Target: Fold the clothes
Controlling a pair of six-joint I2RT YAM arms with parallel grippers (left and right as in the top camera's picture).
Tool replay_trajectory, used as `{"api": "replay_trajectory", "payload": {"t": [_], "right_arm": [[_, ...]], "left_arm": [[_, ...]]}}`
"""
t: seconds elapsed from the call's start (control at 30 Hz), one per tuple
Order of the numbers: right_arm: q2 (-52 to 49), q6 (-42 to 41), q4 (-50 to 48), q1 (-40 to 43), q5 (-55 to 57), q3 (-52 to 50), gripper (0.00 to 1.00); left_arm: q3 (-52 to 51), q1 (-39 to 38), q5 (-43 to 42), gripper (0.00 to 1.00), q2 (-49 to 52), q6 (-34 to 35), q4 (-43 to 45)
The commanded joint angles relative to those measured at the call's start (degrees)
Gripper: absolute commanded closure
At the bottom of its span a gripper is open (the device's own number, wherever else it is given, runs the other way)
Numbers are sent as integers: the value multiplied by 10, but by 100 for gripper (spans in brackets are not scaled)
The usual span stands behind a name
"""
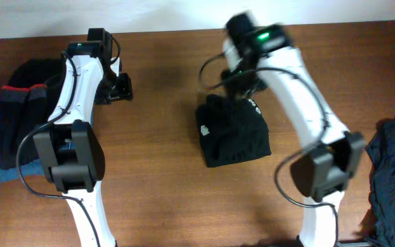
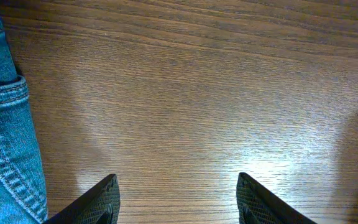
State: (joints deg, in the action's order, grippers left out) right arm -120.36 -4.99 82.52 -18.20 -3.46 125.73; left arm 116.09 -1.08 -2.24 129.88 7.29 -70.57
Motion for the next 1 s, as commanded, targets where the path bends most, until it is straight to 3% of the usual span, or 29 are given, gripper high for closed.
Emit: {"api": "replay_trajectory", "payload": {"t": [0.0, 0.07, 0.3, 0.67, 0.97], "right_arm": [[29, 18, 7, 33, -16, 30, 55], [26, 18, 6, 41, -27, 19, 64], [1, 16, -27, 31, -87, -68, 64], [-20, 16, -250, -70, -178, -353, 63], [-18, 16, -252, -85, -178, -346, 63]], "left_arm": [[11, 4, 4, 40, 6, -5, 0], [11, 4, 1, 40, 6, -5, 0], [11, 4, 1, 40, 6, -5, -2], [11, 4, 1, 40, 6, -5, -7], [11, 4, 1, 40, 6, -5, -9]]}}
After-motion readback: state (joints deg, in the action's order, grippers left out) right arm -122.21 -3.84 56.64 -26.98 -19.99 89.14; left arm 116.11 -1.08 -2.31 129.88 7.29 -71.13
